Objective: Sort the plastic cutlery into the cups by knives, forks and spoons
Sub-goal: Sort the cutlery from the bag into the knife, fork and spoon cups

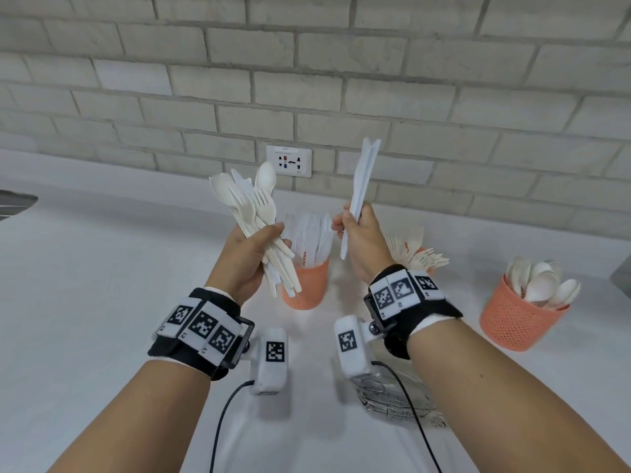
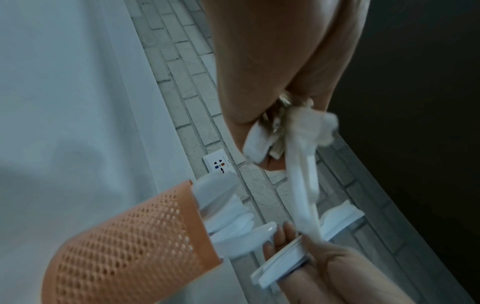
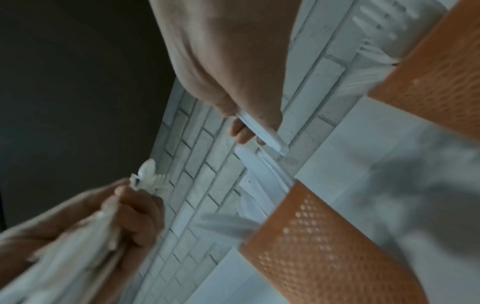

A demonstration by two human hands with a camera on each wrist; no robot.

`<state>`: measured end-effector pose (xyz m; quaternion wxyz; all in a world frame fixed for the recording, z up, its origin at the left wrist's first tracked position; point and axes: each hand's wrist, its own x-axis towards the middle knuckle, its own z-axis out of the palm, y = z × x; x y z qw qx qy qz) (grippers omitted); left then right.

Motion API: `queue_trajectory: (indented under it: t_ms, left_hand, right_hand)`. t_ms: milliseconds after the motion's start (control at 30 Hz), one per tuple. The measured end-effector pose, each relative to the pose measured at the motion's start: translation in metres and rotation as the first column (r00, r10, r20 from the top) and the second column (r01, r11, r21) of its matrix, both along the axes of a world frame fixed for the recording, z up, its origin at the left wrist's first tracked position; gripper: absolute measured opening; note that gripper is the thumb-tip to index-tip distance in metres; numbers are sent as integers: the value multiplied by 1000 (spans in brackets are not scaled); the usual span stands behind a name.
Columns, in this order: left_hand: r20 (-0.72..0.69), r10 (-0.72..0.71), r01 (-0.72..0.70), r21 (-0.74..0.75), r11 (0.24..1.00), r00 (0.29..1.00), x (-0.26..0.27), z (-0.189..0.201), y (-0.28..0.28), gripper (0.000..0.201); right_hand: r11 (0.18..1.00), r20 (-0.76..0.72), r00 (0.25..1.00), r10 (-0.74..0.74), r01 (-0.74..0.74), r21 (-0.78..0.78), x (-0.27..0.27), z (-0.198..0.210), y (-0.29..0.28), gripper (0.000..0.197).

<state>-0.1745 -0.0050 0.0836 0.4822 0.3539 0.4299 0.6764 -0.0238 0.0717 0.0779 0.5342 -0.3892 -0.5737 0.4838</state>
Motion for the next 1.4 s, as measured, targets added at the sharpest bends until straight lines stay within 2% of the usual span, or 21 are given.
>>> queue_trajectory:
  t_ms: [67, 233, 367, 500, 667, 733, 767, 800, 867, 933, 967, 1033, 1100, 1167, 1267, 1400]
  left_hand:
    - [-2, -10, 10, 9, 1000, 1000, -6, -4, 1, 23]
    - [23, -60, 59, 14, 998, 998, -9, -8, 1, 16]
    - [-1, -127, 127, 21, 992, 992, -10, -13, 3, 21]
    - [3, -195, 195, 16, 981, 981, -10, -17, 6, 26]
    - [78, -222, 222, 6, 975, 972, -7, -21, 10, 43]
    - [85, -220, 219, 12, 976, 972, -6, -20, 10, 44]
    - [85, -219, 219, 17, 976, 972, -6, -19, 9, 41]
    - [82, -221, 220, 17, 975, 972, -5, -18, 9, 38]
    - [64, -223, 224, 3, 975, 973, -5, -16, 8, 30]
    - [51, -214, 215, -15, 976, 975, -4, -15, 7, 23]
    - [52, -204, 205, -21, 978, 978, -2, -15, 7, 21]
    - [61, -178, 180, -27, 983, 982, 2, -14, 6, 22]
    - [42, -184, 185, -4, 983, 982, 8, -11, 5, 27]
    - [-7, -218, 218, 29, 975, 976, 13, -9, 1, 26]
    - [-28, -258, 259, 44, 965, 966, 18, -7, -4, 26]
    - [11, -305, 304, 37, 952, 952, 23, -9, -7, 32]
  right_hand:
    - [999, -20, 999, -26, 26, -20, -8, -11, 7, 10]
    - [998, -100, 995, 18, -23, -50, -30, -25, 17, 13]
    - [994, 16, 997, 74, -73, -87, -34, -34, 12, 9]
    - [997, 161, 985, 66, -57, -61, -35, -34, 14, 19]
    - [995, 362, 927, 99, -93, -36, -38, -34, 15, 18]
    - [992, 414, 902, 124, -118, -40, -36, -30, 16, 15]
    - [992, 420, 900, 120, -123, -21, -35, -27, 16, 20]
    - [994, 425, 901, 84, -108, 33, -32, -21, 14, 35]
    - [973, 389, 918, -70, -24, 231, -27, -9, 9, 55]
    - [899, 288, 935, -208, 66, 433, -22, 7, -2, 49]
    - [869, 244, 945, -218, 75, 489, -21, 13, -8, 39]
    - [874, 231, 968, -98, -27, 485, -21, 25, -22, 21]
    - [897, 326, 945, 39, -177, 405, -23, 28, -34, 15]
    - [888, 491, 871, 23, -244, 390, -26, 27, -41, 12]
    - [876, 568, 818, -92, -205, 437, -24, 23, -42, 11]
    - [898, 598, 790, -137, -156, 411, -17, 23, -42, 9]
